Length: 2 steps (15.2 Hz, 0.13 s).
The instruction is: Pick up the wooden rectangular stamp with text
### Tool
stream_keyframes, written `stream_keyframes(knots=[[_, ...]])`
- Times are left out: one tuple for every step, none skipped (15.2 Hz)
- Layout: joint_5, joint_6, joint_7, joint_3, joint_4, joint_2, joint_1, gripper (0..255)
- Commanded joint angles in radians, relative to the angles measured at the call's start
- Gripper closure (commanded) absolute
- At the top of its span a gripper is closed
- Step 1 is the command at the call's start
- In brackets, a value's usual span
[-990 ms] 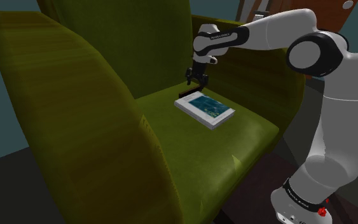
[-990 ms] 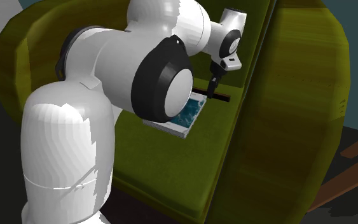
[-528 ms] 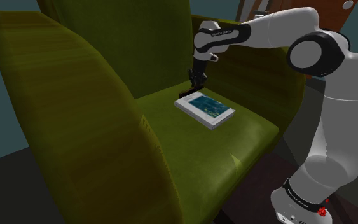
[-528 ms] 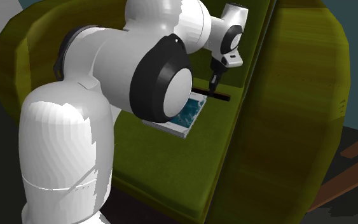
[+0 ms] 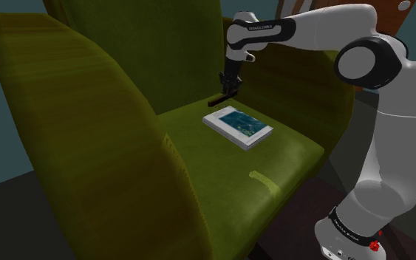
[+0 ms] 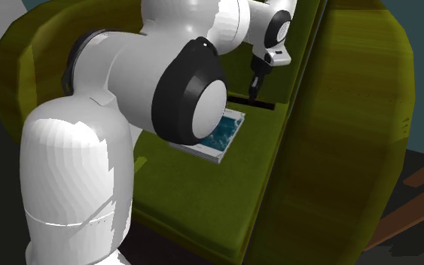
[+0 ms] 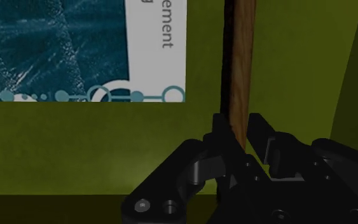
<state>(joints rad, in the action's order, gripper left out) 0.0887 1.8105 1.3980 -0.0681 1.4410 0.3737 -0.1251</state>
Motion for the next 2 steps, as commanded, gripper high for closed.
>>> stream_keyframes(knots=[[0.000,-0.011,-0.001,0.000,-0.007,-0.004,-0.001,255],[0.000,-0.011,-0.001,0.000,-0.007,-0.004,-0.001,255]])
